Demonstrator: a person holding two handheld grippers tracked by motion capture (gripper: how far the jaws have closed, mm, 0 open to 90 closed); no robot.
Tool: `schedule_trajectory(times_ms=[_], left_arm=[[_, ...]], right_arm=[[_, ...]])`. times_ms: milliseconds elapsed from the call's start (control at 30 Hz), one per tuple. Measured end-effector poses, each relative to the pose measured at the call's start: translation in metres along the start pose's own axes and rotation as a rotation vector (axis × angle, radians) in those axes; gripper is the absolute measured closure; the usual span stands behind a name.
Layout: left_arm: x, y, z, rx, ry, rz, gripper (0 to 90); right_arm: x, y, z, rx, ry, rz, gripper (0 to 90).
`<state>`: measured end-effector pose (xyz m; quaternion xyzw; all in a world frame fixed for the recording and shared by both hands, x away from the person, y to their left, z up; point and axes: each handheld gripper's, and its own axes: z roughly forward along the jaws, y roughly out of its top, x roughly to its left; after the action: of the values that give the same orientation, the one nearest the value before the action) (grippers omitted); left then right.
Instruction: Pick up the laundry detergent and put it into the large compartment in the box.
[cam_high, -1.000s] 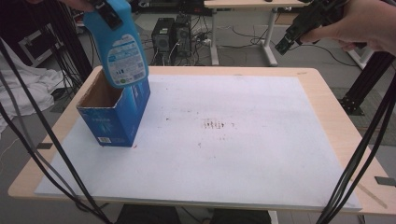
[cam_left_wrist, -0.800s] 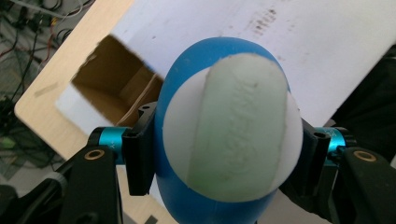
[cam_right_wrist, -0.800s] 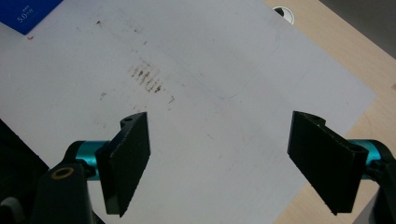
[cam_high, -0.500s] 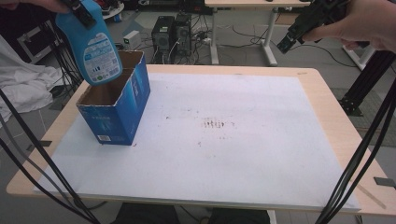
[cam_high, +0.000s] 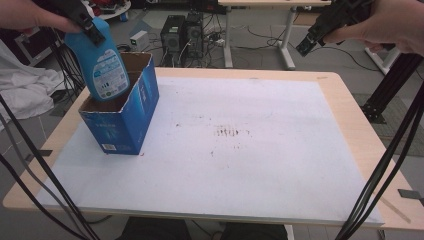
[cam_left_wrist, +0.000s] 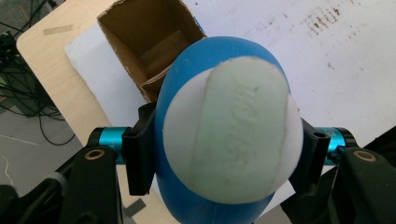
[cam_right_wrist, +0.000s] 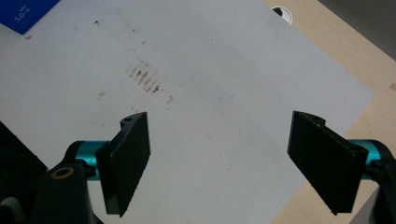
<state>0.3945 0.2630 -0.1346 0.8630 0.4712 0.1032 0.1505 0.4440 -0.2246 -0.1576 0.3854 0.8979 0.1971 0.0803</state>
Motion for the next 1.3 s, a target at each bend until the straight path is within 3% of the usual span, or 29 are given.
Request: schedule_trajectory(times_ms=[233, 467, 833, 1300], left_arm=[[0.000, -0.005, 0.023, 0.014, -0.010, -0.001, 37.7], [-0.003, -0.012, 0.040, 0.013, -0.015, -0.005, 37.7], [-0.006, -0.027, 0.062, 0.014, -0.020, -0.018, 37.7], [-0.009, -0.040, 0.085, 0.022, -0.022, -0.023, 37.7]], right_arm=[[-0.002, 0.000, 0.001, 0.002, 0.003, -0.013, 20.6], [-0.006, -0.001, 0.000, -0.012, 0.014, 0.004, 20.6], [-0.016, -0.003, -0.001, -0.020, 0.019, 0.032, 20.6], [-0.017, 0.005, 0.006, -0.020, 0.033, 0.023, 20.6]])
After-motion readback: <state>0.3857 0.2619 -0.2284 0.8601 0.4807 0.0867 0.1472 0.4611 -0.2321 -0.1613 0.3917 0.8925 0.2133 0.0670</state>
